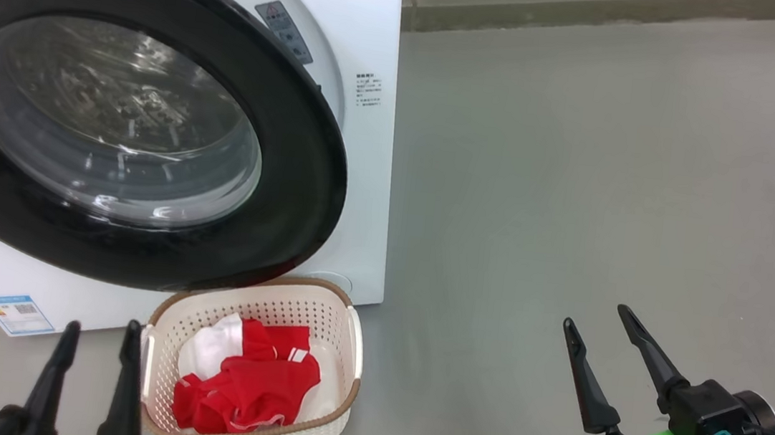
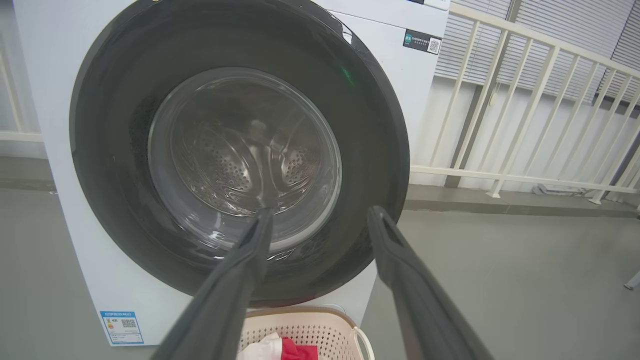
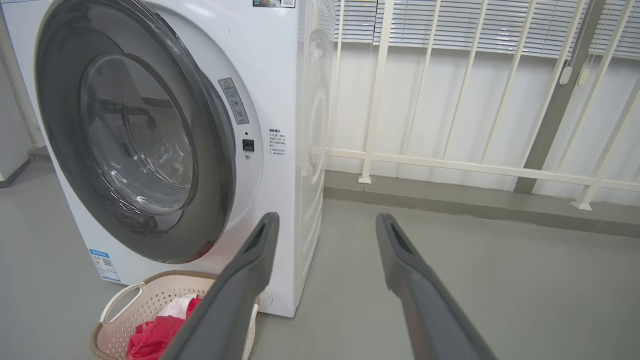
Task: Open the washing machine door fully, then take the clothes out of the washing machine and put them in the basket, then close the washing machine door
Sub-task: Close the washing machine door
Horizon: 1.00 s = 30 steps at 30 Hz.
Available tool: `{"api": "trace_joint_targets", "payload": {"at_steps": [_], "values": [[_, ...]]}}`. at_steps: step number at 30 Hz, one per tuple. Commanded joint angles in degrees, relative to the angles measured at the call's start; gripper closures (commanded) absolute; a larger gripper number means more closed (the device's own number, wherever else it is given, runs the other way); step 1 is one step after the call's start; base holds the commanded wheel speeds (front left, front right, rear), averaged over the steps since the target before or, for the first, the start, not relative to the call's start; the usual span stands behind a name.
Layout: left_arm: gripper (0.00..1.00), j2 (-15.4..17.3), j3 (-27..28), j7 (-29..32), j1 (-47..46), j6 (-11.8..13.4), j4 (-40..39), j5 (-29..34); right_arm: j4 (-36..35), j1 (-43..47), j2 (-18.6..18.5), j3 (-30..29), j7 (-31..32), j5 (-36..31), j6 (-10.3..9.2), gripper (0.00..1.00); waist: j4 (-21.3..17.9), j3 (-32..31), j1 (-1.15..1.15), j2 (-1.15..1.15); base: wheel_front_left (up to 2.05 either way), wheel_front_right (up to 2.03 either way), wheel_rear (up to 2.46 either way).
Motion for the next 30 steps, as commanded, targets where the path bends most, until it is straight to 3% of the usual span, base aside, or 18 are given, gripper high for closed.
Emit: {"api": "trace_joint_targets", "payload": {"at_steps": [1, 25, 26, 27, 28, 29, 30], "values": [[0.00, 0.44, 2.92, -0.68, -0.92, -0.38, -1.40, 1.01, -1.68, -0.59, -0.07, 0.72, -0.37, -0.40, 0.19, 0.00, 0.20, -0.37, 0.00, 0.00, 0.00, 0.00, 0.00], [0.00, -4.19, 6.47, -0.69, 0.44, -3.50, 0.38, 9.30, -1.89, 0.17, -1.14, 2.17, -0.37, 0.35, 0.19, 0.00, 0.71, -1.03, 0.00, 0.00, 0.00, 0.00, 0.00], [0.00, -4.30, 6.48, -0.69, 0.43, -3.68, 0.43, 9.40, -1.85, 0.07, -1.22, 2.38, -0.37, 0.42, 0.19, 0.02, 0.86, -0.98, 0.00, 0.00, 0.00, 0.00, 0.00], [0.00, -4.41, 6.50, -0.69, 0.42, -3.86, 0.46, 9.49, -1.88, -0.08, -1.25, 2.59, -0.37, 0.65, 0.19, 0.16, 1.03, -0.91, 0.00, 0.00, 0.00, 0.00, 0.00], [0.00, -4.50, 6.50, -0.69, 0.41, -4.05, 0.50, 9.57, -1.72, -0.19, -1.29, 2.72, -0.37, 0.81, 0.19, 0.51, 1.22, -0.84, 0.00, 0.00, 0.00, 0.00, 0.00], [0.00, -4.58, 6.48, -0.69, 0.40, -4.24, 0.53, 9.63, -1.52, -0.37, -1.34, 2.84, -0.37, 0.87, 0.19, 0.66, 1.47, -0.73, 0.00, 0.00, 0.00, 0.00, 0.00], [0.00, -4.58, 6.48, -0.69, 0.40, -4.24, 0.53, 9.63, -1.52, -0.37, -1.34, 2.84, -0.37, 0.87, 0.19, 0.66, 1.47, -0.73, 0.00, 0.00, 0.00, 0.00, 0.00]]}}
